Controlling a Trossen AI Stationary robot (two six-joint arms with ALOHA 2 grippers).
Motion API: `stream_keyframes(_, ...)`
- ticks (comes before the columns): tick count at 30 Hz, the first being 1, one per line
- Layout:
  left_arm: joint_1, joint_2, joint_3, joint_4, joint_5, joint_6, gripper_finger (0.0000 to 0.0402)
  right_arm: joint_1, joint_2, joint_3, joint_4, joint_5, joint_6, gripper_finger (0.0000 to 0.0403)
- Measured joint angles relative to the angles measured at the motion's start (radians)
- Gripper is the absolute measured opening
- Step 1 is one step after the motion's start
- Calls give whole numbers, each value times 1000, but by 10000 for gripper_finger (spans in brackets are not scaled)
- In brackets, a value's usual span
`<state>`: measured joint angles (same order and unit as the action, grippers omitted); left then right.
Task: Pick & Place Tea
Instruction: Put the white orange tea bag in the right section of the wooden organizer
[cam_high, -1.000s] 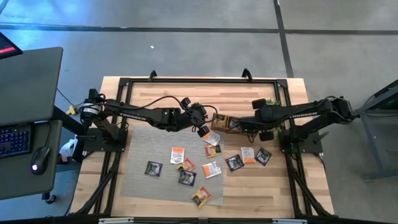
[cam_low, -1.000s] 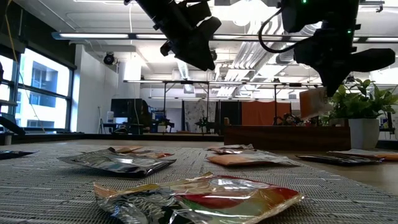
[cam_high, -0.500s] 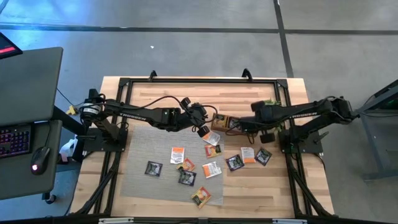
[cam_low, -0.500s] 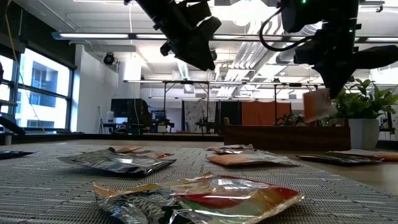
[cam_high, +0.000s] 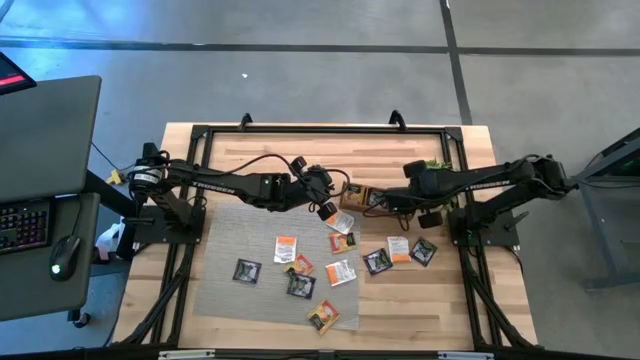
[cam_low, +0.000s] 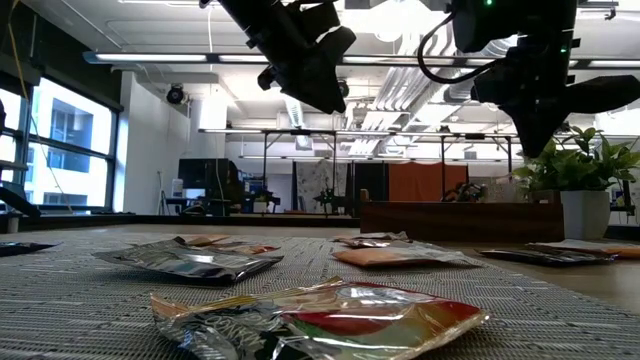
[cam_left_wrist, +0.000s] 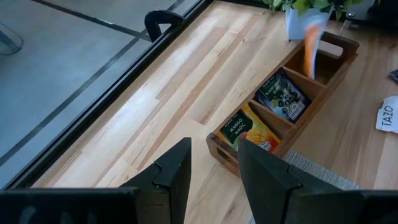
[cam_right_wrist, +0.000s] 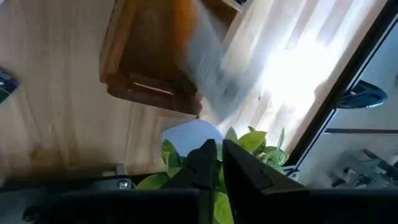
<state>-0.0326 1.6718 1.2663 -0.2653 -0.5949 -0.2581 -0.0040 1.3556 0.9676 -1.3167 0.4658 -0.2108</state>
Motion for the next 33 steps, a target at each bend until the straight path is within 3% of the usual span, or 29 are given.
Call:
stream_keyframes(10,0,0,0,0,0,0,131,0,0,0,58,-10,52,81)
stream_keyframes(16,0,0,1,0,0,0,131,9,0,0,172,-143,164,82)
stream_keyframes(22,0,-22,1,-75,5,22,131,120,0,0,235,-163,113,83)
stream_keyframes(28,-18,-102,1,-189,10,-53,131,261,0,0,299,-285,231,83)
stream_keyframes(33,-38,-112,2,-192,5,-85,131,319,0,0,360,-365,372,83)
